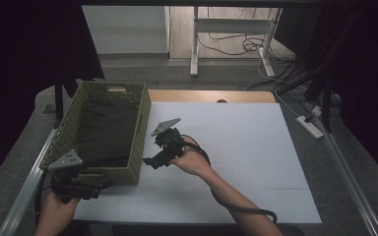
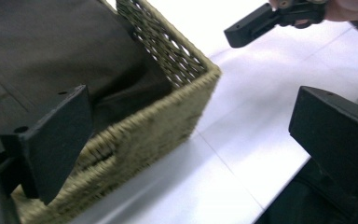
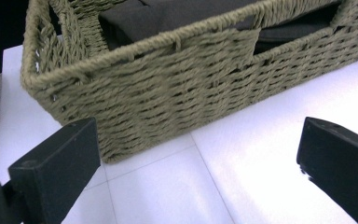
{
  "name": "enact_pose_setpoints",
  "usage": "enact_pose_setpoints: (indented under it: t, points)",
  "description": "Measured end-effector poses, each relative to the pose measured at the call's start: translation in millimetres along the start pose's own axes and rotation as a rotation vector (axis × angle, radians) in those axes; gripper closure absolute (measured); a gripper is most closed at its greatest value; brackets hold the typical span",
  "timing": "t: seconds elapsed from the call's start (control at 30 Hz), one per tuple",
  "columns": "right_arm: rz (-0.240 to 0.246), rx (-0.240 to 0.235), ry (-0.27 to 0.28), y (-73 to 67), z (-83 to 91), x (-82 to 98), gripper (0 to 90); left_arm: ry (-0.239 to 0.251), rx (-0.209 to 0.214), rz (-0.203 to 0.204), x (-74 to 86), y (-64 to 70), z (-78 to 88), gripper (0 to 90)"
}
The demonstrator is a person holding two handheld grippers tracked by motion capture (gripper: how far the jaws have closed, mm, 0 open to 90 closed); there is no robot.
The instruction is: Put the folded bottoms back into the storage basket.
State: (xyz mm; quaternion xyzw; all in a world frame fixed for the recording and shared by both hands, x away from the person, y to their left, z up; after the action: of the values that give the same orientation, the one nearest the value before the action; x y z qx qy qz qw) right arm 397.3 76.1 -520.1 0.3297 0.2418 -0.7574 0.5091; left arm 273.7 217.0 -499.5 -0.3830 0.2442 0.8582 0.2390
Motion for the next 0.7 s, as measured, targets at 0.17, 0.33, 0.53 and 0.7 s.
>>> enact_pose_setpoints:
  t: [0.17, 0.33, 0.53, 0.7]
  points:
    - [-0.001, -0.002, -0.002, 0.2, 0.3, 8.1, 0.0, -0.014, -0.017, -0.008, 11.2, 3.6, 0.4, 0.8]
    - [-0.002, -0.001, -0.014, 1.5, 1.3, 15.2, 0.0, -0.013, -0.005, -0.007, 24.0, 8.3, 3.7, 0.4]
    - [-0.011, -0.005, -0.005, 1.2, 4.2, 16.3, 0.0, -0.012, -0.011, 0.003, 41.9, 6.1, 5.1, 0.0]
    - [-0.015, -0.004, 0.002, -0.5, 7.0, 17.7, 0.0, -0.018, -0.033, -0.003, 54.7, 1.4, 2.0, 0.0]
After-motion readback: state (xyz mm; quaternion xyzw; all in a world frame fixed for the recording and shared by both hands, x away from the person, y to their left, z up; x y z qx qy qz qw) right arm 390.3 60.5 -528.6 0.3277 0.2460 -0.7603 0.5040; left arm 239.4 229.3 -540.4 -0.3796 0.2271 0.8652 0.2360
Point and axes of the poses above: each handheld gripper's, and its own axes: z roughly backward along the jaws, x roughly out of its underside, y roughly to its right, the point moved 10 cm from there along -z, roughly forward along the jaws, and after that the axes turned 2 degrees about x, right-handed, at the moved point
